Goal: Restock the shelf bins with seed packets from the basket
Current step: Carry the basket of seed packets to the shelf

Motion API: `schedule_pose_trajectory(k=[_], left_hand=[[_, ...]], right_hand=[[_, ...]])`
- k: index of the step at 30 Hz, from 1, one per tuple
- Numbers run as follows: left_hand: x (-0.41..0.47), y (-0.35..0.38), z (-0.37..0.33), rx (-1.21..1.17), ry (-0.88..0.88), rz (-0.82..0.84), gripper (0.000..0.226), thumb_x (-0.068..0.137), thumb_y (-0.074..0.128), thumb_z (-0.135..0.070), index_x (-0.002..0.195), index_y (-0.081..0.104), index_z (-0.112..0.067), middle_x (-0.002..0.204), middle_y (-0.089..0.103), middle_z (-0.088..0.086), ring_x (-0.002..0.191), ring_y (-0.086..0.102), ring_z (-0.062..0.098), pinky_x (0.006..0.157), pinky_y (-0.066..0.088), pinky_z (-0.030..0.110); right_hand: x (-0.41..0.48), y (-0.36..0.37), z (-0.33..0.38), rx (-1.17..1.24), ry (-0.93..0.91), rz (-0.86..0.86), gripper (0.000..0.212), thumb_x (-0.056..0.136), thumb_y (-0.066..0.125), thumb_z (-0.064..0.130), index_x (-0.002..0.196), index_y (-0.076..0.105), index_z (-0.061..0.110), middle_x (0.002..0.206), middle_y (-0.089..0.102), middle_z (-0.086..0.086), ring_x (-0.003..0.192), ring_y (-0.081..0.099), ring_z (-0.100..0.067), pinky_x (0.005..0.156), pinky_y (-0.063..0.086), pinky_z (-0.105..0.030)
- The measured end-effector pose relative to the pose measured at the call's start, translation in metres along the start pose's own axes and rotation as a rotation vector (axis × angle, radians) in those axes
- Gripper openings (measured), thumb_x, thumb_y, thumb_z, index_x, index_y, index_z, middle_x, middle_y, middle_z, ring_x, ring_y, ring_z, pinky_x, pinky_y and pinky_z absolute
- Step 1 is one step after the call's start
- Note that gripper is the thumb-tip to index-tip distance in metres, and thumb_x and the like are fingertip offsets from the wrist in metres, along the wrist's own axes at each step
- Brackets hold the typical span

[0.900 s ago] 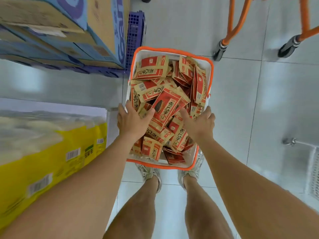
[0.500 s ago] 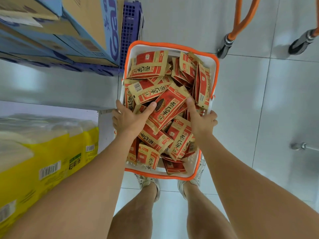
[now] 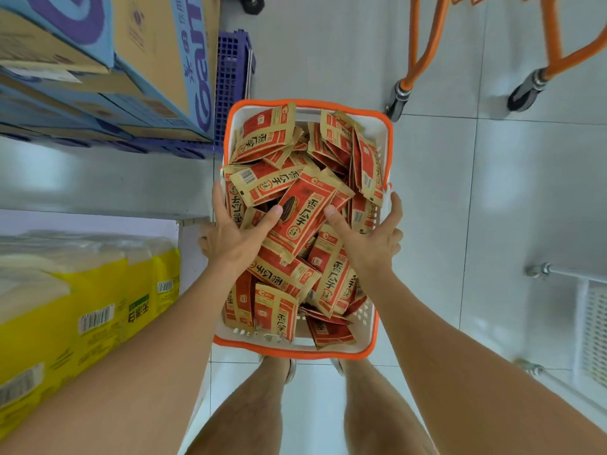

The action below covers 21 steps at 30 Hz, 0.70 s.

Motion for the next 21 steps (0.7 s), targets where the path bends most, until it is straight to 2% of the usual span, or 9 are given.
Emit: schedule_pose_trajectory(k=[5,10,14,21], left_hand=[[-0.049,-0.018,-0.017,-0.016,-0.024,-0.037,0.132,0.045,0.066,-0.105,0.151,-0.005,-0.069,0.162,0.040,0.007,0.149,0.037,0.039,0.117,0.034,0.067],[-0.118,-0.040,-0.055,0.049,-0.010,-0.071,0.138,0.051,0.067,-0.102,0.160,-0.002,-0.052,0.161,0.027,0.019,0.151,0.026,0.044,0.121,0.028,0.067],[-0.177,-0.060,-0.094,0.102,0.004,-0.086,0.145,0.048,0.065,-0.103,0.164,0.004,-0.041,0.159,0.028,0.020,0.149,0.028,0.047,0.120,0.030,0.065],[-0.306,-0.084,-0.154,0.174,0.126,0.002,0.142,0.051,0.071,-0.098,0.163,0.005,-0.040,0.160,0.023,0.019,0.151,0.020,0.048,0.121,0.027,0.067]], right_hand=[[-0.038,-0.044,0.016,0.023,-0.051,-0.015,0.120,0.058,0.075,0.090,0.152,0.007,0.062,0.152,0.032,-0.010,0.147,0.026,-0.036,0.116,0.029,-0.068],[-0.090,-0.105,0.037,0.045,-0.103,-0.001,0.114,0.056,0.070,0.092,0.150,0.009,0.067,0.149,0.032,-0.007,0.146,0.027,-0.034,0.113,0.033,-0.061],[-0.139,-0.163,0.048,0.098,-0.116,0.005,0.110,0.063,0.077,0.086,0.148,0.010,0.071,0.145,0.030,-0.007,0.145,0.026,-0.035,0.112,0.036,-0.059],[-0.249,-0.266,0.033,0.241,-0.052,-0.045,0.108,0.055,0.076,0.093,0.140,0.012,0.080,0.138,0.028,-0.002,0.144,0.032,-0.039,0.111,0.043,-0.065]])
Point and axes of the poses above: each hand's wrist, its own x-axis towards the middle knuckle, its own y-axis out of the palm, z = x × y, the point moved 10 cm from there along x, towards the middle knuckle
